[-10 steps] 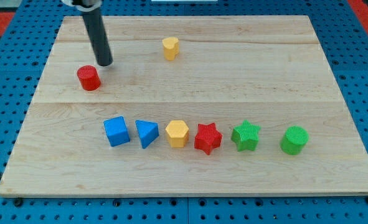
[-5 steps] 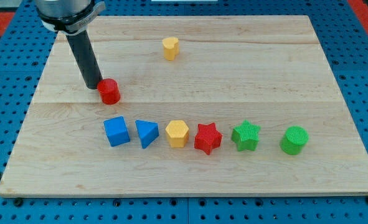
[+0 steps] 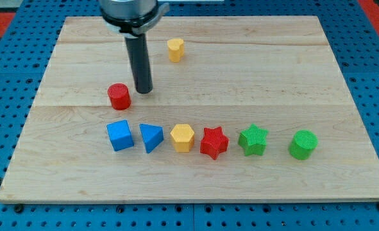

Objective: Slide the red circle parallel to the blue cube

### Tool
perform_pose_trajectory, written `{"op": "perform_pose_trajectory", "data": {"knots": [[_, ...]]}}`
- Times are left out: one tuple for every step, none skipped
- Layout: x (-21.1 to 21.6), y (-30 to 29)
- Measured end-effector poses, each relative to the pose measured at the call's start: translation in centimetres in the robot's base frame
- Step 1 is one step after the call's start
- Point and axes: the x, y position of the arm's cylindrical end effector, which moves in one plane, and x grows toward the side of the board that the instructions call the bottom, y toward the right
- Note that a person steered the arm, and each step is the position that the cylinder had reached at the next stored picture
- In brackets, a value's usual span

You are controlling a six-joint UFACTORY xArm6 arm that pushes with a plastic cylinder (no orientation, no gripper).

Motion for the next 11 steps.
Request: {"op": "perform_pose_trajectory", "data": {"knots": [[0.3, -2.5], [2.1, -3.7], [4.0, -5.7], [3.9, -6.0], [1.2, -7.1], [3.8, -8.1], [5.2, -8.4], [5.2, -8.3], [5.5, -8.3], [5.6, -8.3], [6.0, -8.2]]}}
